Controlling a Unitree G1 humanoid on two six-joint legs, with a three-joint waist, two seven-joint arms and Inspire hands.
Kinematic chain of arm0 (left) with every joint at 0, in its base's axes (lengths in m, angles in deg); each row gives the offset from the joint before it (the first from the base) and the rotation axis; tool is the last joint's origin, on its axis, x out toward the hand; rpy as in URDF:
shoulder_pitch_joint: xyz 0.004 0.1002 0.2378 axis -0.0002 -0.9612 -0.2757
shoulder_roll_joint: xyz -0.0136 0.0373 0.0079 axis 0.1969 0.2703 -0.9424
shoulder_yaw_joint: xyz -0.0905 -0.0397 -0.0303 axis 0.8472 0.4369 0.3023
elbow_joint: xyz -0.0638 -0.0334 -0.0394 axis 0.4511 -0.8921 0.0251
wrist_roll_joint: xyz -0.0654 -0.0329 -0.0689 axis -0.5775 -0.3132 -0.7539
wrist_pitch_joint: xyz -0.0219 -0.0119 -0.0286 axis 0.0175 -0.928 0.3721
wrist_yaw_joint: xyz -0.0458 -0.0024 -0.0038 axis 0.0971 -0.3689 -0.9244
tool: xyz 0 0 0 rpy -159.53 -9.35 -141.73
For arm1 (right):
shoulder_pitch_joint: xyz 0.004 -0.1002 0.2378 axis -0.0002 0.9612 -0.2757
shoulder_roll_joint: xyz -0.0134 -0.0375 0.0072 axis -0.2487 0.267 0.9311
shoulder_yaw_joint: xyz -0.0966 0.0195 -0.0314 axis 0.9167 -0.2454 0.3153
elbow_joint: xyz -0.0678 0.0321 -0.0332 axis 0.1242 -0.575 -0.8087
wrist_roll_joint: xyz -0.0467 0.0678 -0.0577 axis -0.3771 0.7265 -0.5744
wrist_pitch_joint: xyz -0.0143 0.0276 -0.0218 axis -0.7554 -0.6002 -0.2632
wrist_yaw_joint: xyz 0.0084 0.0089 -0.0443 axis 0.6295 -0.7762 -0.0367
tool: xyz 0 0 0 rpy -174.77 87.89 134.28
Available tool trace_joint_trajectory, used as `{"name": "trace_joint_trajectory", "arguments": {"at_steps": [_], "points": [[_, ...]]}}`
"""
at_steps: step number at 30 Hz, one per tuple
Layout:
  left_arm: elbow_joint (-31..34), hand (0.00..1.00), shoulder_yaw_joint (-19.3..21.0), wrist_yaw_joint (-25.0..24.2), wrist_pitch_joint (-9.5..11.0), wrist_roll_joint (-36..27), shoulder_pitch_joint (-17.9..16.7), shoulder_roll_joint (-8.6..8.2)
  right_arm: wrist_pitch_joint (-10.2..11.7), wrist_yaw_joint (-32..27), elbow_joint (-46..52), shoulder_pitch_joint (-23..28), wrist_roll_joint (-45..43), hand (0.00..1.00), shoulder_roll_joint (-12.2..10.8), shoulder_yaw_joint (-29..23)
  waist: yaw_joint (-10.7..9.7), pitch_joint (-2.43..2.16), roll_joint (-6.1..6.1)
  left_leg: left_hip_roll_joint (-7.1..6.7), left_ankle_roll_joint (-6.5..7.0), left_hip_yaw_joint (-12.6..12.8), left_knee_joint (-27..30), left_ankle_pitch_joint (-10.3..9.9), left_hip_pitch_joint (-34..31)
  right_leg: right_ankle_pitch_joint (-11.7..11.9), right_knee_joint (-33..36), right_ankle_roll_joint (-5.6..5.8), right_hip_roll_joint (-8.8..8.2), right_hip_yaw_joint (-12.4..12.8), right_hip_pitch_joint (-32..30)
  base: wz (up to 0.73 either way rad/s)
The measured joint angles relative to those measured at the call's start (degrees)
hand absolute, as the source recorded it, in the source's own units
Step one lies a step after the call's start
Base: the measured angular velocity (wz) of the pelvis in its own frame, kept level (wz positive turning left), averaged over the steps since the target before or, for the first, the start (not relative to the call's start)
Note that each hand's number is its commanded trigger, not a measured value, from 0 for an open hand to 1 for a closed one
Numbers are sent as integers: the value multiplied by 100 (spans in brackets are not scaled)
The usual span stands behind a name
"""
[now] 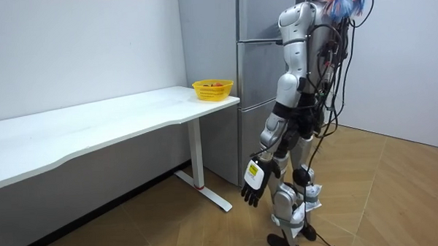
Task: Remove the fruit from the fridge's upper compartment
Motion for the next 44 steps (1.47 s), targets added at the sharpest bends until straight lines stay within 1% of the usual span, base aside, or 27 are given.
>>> {"name": "trace_joint_trajectory", "arguments": {"at_steps": [3, 4, 5, 6, 8, 10, 11, 12, 13, 15, 16, 17, 18, 19, 20, 22, 23, 24, 26, 28, 29, 32, 33, 35, 38, 40, 44], "points": [[1, 0, 42, 31, 2, -37, 1, 1, 60, -344, 1, -1, 101, 0, 0, -151, -30, 2, 11, -1, -4, 1, -7, -4, 3, 0, -10, 0, 0, 4, -33, 0], [-1, 0, 40, 73, 2, -39, 22, 1, 102, -533, 0, -1, 325, 0, 0, -206, -42, 28, 41, -2, -4, 2, -13, -4, -4, 0, -9, 0, 0, 14, -45, 0], [-4, 0, 39, 106, 2, -42, 13, 1, 136, -635, -1, 0, 480, 0, -1, -214, -48, 30, 13, -1, -4, 11, -15, -4, -11, -1, -8, 0, 0, 23, -65, -3], [-4, 0, 44, 150, -2, -37, 17, -8, 165, -795, -33, 9, 739, 0, -14, -234, -88, 8, 45, 1, -4, 16, -3, -4, -38, 0, -13, 0, 3, 29, -82, 0], [1, 0, 43, 194, -7, -9, 19, -47, 222, -894, -140, 109, 974, 0, -154, -357, -138, -12, 80, 1, -4, 11, 3, -4, -67, 19, -28, 7, 6, 26, -55, 2], [37, 0, 30, 279, -20, -40, -3, -86, 397, -943, -648, 412, 1394, 0, -470, -395, -204, -34, 118, 0, -1, -3, 12, -6, -92, 28, -27, 11, 1, 4, -61, 4], [34, 0, 31, 292, -28, -40, -4, -93, 388, -924, -849, 483, 1519, 0, -576, -396, -216, -38, 127, 1, 0, -3, 10, -6, -93, 29, -18, 13, 1, 7, -65, 0], [48, 0, 40, 313, -83, -1, 0, -120, 367, -852, -1402, 616, 1758, 0, -787, -387, -238, -48, 158, 1, 1, -1, -23, -8, -94, 32, -19, 14, 5, 36, -65, 0], [69, 0, 47, 354, -134, 8, -2, -176, 333, -728, -2029, 740, 1919, 0, -1008, -359, -256, -55, 219, 2, 3, 3, -34, -11, -93, 32, -11, 14, 7, 62, -76, 0], [125, 0, 61, 360, -166, 8, -43, -298, 146, -518, -2851, 1000, 2229, 0, -1233, -227, -287, -61, 297, 0, 6, 17, -45, -13, -82, 33, -4, 16, 5, 79, -80, -5], [122, 0, 111, 354, -186, -2, -61, -377, 82, -306, -3525, 1124, 2441, 0, -1325, -114, -296, -64, 411, -4, 9, 18, -48, -15, -67, 33, 0, 16, -1, 74, -70, -7], [139, 0, 131, 344, -226, -4, -65, -412, -58, -117, -4280, 1146, 2693, 0, -1377, -18, -300, -62, 506, -3, 8, 29, -70, -15, -36, 26, 10, 15, -3, 79, -64, -7], [143, 0, 139, 342, -229, -3, -64, -414, -155, -19, -4642, 1143, 2764, 0, -1412, -2, -300, -58, 540, -3, 6, 33, -81, -13, -22, 16, 23, 7, -4, 93, -64, -8], [153, 0, 186, 346, -242, 8, -65, -411, -310, 174, -5285, 1146, 2933, 0, -1487, 69, -309, -49, 563, -9, -3, 47, -84, -7, 7, -53, 109, -6, -15, 119, -77, 0], [153, 0, 228, 344, -257, 10, -63, -410, -378, 282, -5600, 1147, 3045, 0, -1518, 124, -312, -50, 559, -10, -7, 46, -75, -6, 19, -88, 148, -12, -20, 127, -83, 0], [167, 0, 333, 266, -328, 90, -66, -430, -583, 703, -6511, 1138, 3328, 0, -1631, 202, -315, -40, 489, -15, -28, 25, -21, -15, 75, -216, 248, -22, -39, 124, -96, 6], [171, 0, 333, 234, -347, 137, -78, -433, -622, 810, -6673, 1140, 3353, 0, -1660, 203, -315, -39, 472, -11, -36, 22, -19, -20, 91, -225, 247, -25, -40, 101, -77, 7], [188, 0, 332, 173, -361, 221, -123, -442, -696, 1024, -6907, 1139, 3352, 0, -1709, 230, -312, -20, 454, -5, -43, 11, -3, -24, 95, -229, 246, -26, -39, 76, -63, 4], [210, 0, 329, 114, -410, 231, -125, -456, -819, 1349, -7079, 1151, 3194, 0, -1722, 433, -304, -12, 377, -2, -45, -4, 2, -23, 81, -219, 245, -39, -35, 67, -69, 2], [206, 0, 300, 86, -529, 234, -112, -474, -883, 1658, -7245, 1090, 2336, 0, -1715, 682, -259, -7, 336, 9, -45, -1, 7, -24, 80, -153, 148, -38, -8, 93, -32, 0], [207, 0, 252, 77, -564, 237, -109, -474, -898, 1707, -7264, 1062, 2070, 0, -1709, 743, -248, -9, 342, 11, -44, -1, 6, -24, 75, -125, 111, -35, -3, 86, -21, 0], [207, 0, -18, -11, -800, 305, -23, -458, -1108, 1921, -7450, 810, 628, 0, -1682, 1149, -245, -7, 387, 4, -39, -1, -12, -24, 87, -74, 63, -21, 2, 92, -5, 0], [200, 0, -24, -20, -829, 321, -31, -463, -1156, 1959, -7486, 761, 385, 0, -1683, 1177, -235, -7, 397, 3, -39, 1, -20, -24, 102, -74, 63, -21, 2, 93, 5, 0], [199, 0, -25, -111, -897, 453, 29, -479, -1264, 2117, -7584, 657, -560, 0, -1677, 1308, -179, -1, 450, -2, -38, 1, -37, -24, 145, -76, 64, -22, 3, 100, 30, 0], [206, 0, -48, -123, -947, 490, 38, -486, -1328, 2268, -7682, 590, -1139, 0, -1668, 1407, -148, 17, 503, -4, -39, 1, -43, -24, 178, -93, 64, -29, 3, 94, 50, -1], [201, 0, -192, -125, -1029, 496, 109, -492, -1397, 2445, -7692, 588, -1450, 0, -1663, 1599, -140, 32, 533, -6, -41, 1, -58, -25, 204, -126, 74, -26, 1, 93, 69, 4], [201, 0, -262, -195, -1028, 497, 110, -511, -1459, 2706, -7692, 574, -1727, 0, -1670, 1685, -135, 38, 528, -6, -43, 1, -51, -24, 213, -145, 77, -34, 0, 91, 82, 0]]}}
